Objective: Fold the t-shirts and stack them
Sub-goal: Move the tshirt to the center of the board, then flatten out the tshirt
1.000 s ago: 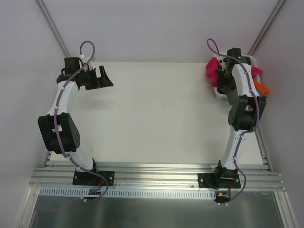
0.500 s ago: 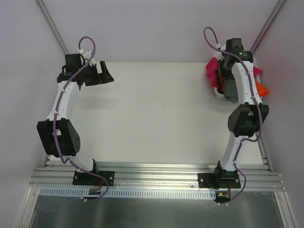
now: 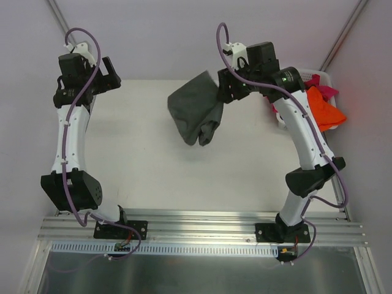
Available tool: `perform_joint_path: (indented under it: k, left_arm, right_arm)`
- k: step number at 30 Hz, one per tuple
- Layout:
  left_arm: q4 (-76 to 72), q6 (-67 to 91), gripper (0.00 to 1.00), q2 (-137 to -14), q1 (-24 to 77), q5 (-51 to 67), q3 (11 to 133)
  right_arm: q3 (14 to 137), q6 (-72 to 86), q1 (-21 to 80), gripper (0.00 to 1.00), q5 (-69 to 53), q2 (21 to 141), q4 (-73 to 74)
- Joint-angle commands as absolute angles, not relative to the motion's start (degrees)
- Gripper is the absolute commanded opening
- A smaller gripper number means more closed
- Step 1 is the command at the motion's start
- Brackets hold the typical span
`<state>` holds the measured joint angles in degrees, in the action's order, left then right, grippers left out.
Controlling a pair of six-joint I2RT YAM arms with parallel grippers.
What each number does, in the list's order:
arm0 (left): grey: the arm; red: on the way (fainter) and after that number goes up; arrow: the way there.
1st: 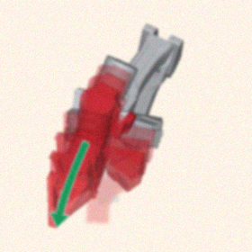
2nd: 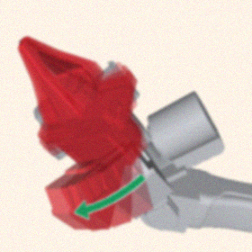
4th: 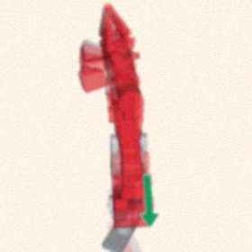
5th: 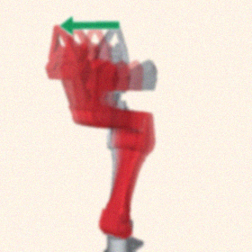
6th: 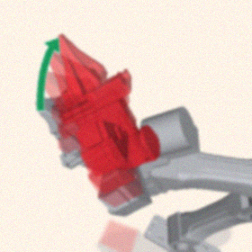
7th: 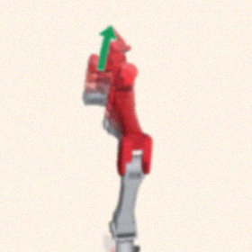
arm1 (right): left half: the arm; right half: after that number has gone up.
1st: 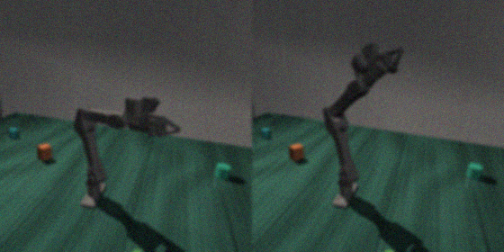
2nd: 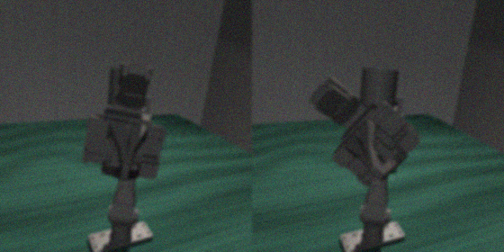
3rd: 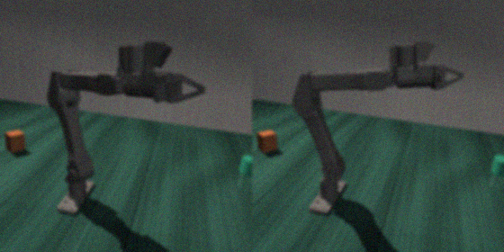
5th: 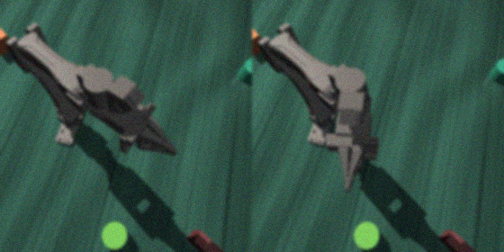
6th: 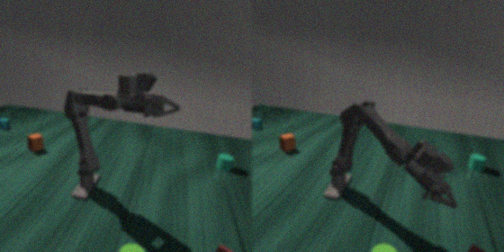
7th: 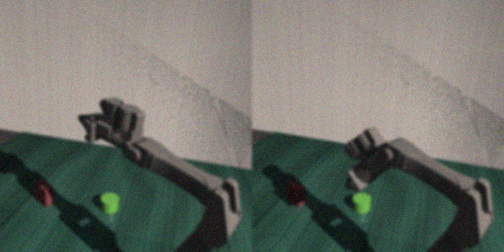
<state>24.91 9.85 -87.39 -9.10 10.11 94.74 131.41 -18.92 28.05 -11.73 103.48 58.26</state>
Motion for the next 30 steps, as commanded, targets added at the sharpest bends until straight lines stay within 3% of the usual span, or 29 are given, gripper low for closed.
perform_joint_path:
  k: [1, 4, 10, 15, 25, 30]
  left_arm:
    - [26.81, 7.55, 0.99, -83.76, -9.49, 9.40, 94.67]
    - [26.81, 8.00, 0.99, -82.10, -9.49, 13.87, 89.93]
    - [26.81, 8.71, 0.98, -79.63, -5.38, 28.55, 71.04]
    - [27.94, 4.57, 0.82, -81.38, -0.09, 30.59, 61.63]
    - [31.02, 5.97, 0.79, -89.82, -0.52, 28.74, 60.64]
    - [31.99, 7.21, 0.72, -92.11, -5.44, 29.45, 59.42]
  right_arm:
    - [122.57, -16.06, 26.28, 0.91, -17.14, 100.28, 59.93]
    - [115.15, -15.82, 22.08, 0.99, -18.53, 98.70, 60.56]
    - [117.77, -17.31, 18.19, 0.98, -17.23, 100.28, 60.91]
    - [122.25, -18.45, 18.37, 0.98, -16.09, 100.55, 59.68]
    - [123.40, -19.16, 18.28, 0.98, -14.85, 99.05, 59.33]
    - [122.08, -19.34, 18.28, 0.99, -14.50, 97.65, 59.59]
